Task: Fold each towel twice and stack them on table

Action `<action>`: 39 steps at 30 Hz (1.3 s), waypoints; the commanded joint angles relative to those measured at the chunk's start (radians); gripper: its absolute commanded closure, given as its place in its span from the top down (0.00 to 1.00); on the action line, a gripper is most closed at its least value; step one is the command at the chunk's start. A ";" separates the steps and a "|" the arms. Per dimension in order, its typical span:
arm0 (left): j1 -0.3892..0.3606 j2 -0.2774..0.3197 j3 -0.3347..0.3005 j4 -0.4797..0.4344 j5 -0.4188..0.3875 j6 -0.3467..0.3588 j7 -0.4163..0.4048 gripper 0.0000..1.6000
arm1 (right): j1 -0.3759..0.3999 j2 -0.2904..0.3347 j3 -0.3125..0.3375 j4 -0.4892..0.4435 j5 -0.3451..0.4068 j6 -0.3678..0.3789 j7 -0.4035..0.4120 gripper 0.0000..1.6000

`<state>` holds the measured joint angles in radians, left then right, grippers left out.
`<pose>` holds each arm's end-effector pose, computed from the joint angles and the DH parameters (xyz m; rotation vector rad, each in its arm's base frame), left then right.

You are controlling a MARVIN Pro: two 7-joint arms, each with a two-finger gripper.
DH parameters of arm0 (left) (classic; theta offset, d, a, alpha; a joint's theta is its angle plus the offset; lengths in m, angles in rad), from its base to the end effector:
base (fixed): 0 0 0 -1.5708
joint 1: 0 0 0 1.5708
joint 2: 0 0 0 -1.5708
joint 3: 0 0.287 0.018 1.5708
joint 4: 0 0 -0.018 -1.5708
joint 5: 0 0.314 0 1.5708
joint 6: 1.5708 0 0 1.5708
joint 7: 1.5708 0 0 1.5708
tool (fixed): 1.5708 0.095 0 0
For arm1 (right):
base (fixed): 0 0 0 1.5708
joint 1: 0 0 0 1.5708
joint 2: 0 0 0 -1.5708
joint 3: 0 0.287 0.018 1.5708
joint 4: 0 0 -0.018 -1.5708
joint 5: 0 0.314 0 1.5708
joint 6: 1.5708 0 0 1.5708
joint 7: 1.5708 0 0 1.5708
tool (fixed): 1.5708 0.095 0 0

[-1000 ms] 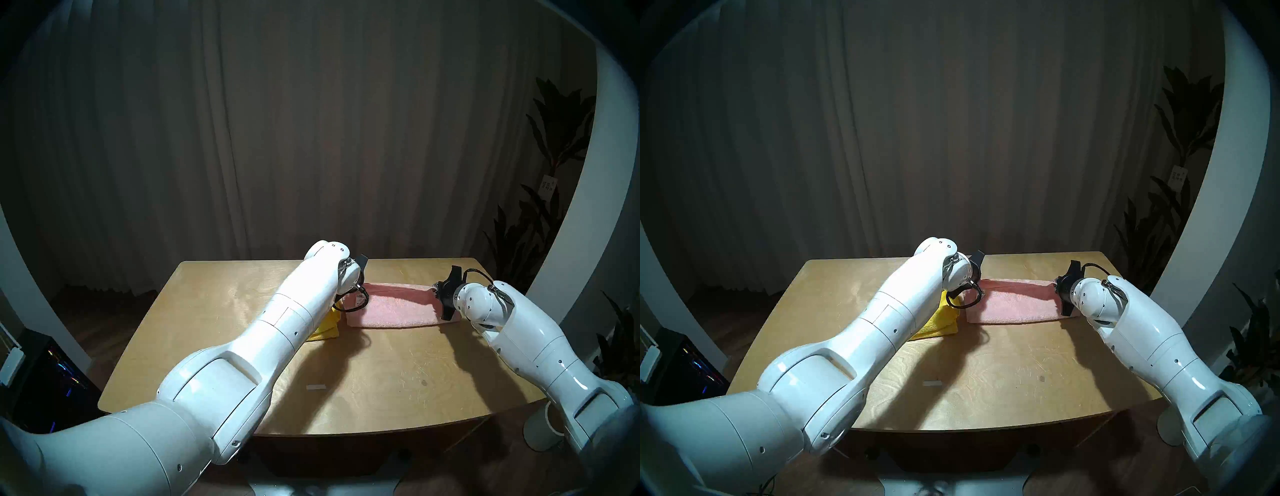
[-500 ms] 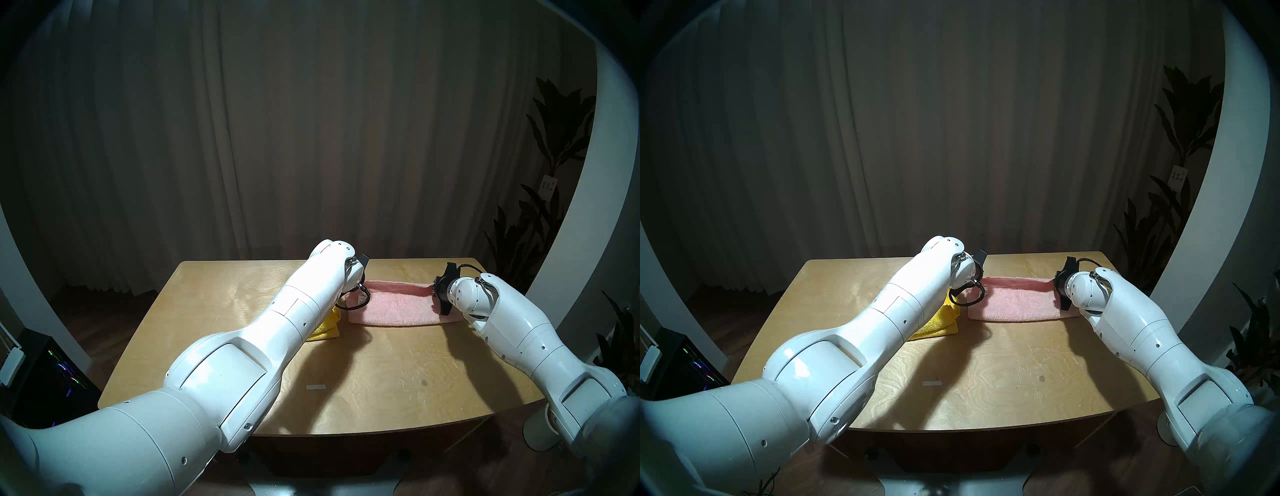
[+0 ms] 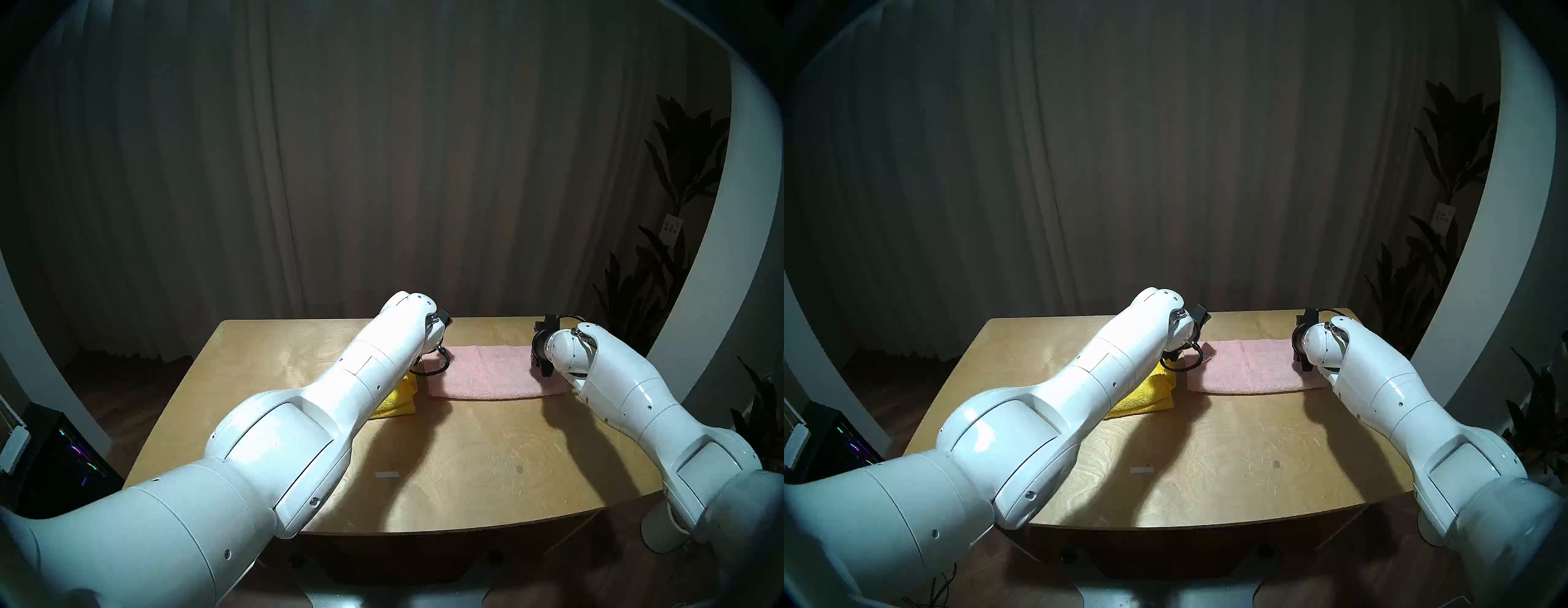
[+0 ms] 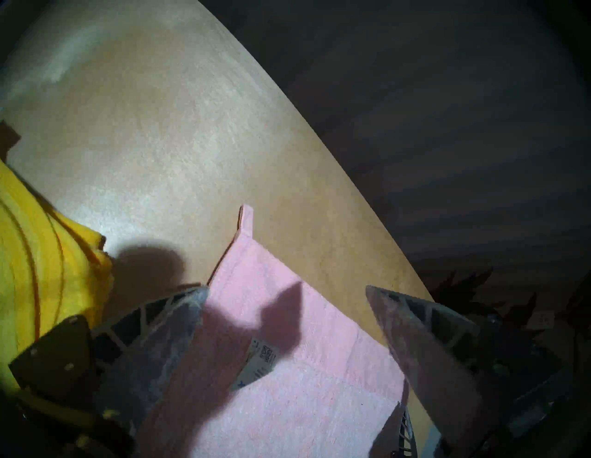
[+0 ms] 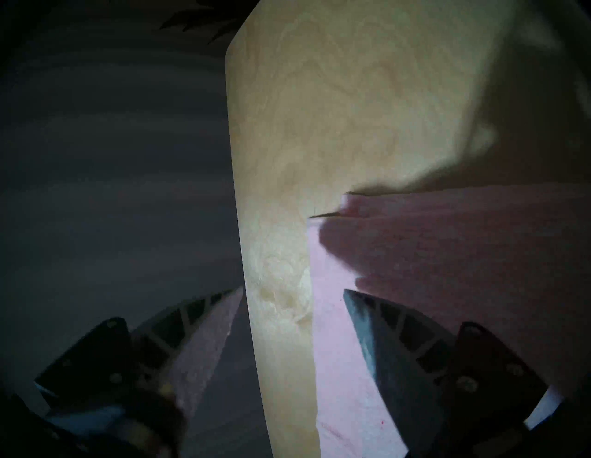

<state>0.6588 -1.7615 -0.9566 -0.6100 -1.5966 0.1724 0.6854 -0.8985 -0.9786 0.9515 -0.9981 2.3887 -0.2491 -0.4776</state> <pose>0.5693 -0.2336 -0.2696 2.3328 0.8938 0.7692 0.5490 -0.1451 -0.2923 -1.5600 1.7785 -0.9477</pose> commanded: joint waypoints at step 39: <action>0.133 0.228 -0.043 -0.357 0.059 -0.025 -0.222 1.00 | -0.113 0.226 0.001 -0.317 0.024 0.183 -0.031 1.00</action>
<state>0.7880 -1.6133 -0.9708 -0.9243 -1.5540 0.1725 0.4739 -0.9659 -0.8041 0.9467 -1.2651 2.4002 -0.0778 -0.5021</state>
